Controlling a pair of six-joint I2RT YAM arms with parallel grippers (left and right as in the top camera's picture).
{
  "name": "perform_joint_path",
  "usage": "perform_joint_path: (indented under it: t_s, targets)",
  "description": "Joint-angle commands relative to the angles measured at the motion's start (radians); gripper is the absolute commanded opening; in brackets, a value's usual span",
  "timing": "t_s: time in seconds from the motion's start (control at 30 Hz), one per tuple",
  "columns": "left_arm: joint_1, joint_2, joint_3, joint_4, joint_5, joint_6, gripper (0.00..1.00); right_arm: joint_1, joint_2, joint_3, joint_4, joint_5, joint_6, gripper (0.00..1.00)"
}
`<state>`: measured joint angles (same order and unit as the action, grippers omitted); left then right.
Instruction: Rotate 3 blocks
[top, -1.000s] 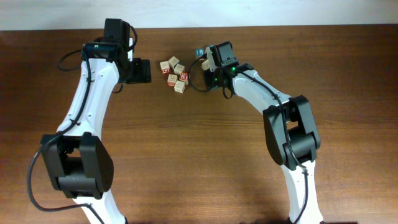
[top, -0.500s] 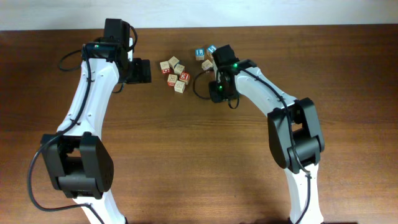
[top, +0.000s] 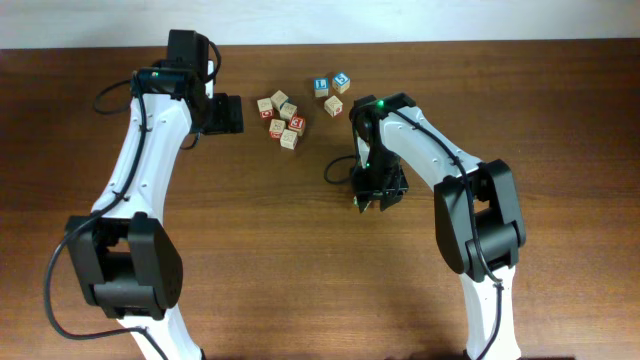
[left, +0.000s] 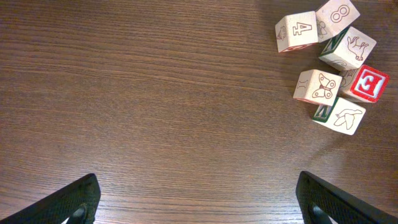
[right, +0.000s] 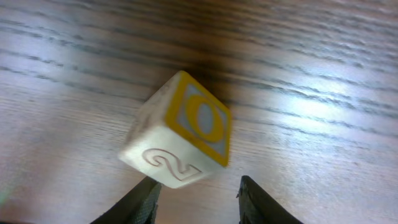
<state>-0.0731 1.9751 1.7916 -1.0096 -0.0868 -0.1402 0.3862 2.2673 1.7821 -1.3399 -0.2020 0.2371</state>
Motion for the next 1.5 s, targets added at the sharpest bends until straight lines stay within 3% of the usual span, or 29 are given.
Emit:
perform_joint_path:
  t_s: [0.0,0.1,0.23,0.33,0.43,0.53,0.7,1.13,1.33,1.47]
  targets:
    - [-0.001,0.006,0.019,-0.003,-0.008,-0.013,0.99,0.0,-0.043,0.002,-0.002,0.037,0.007,0.58]
    - [-0.001,0.006,0.019,-0.003,-0.008,-0.013,0.99,0.0,-0.043,0.043,0.006,0.03,0.005,0.61]
    - [0.0,0.006,0.019,-0.001,-0.009,-0.013,0.99,0.002,-0.043,0.223,0.062,0.018,0.004,0.67]
    - [0.016,0.006,0.019,0.013,-0.015,-0.068,0.99,0.022,-0.043,0.276,0.257,-0.032,0.011,0.74]
    - [0.082,0.006,0.019,0.008,-0.01,-0.14,0.99,0.071,-0.011,0.276,0.484,0.012,0.132,0.77]
    - [0.124,0.006,0.019,-0.006,-0.007,-0.14,0.99,0.122,0.048,0.276,0.628,0.19,0.285,0.77]
    - [0.159,0.006,0.019,-0.029,-0.007,-0.14,0.99,0.163,0.142,0.276,0.79,0.299,0.359,0.72]
    - [0.158,0.006,0.019,-0.033,-0.007,-0.14,0.99,0.163,0.259,0.276,0.858,0.352,0.399,0.69]
    - [0.158,0.006,0.019,-0.033,-0.007,-0.14,0.99,0.163,0.259,0.276,0.826,0.288,0.37,0.5]
    - [0.158,0.006,0.019,-0.034,-0.007,-0.14,0.99,0.163,0.252,0.277,0.73,0.288,0.37,0.47]
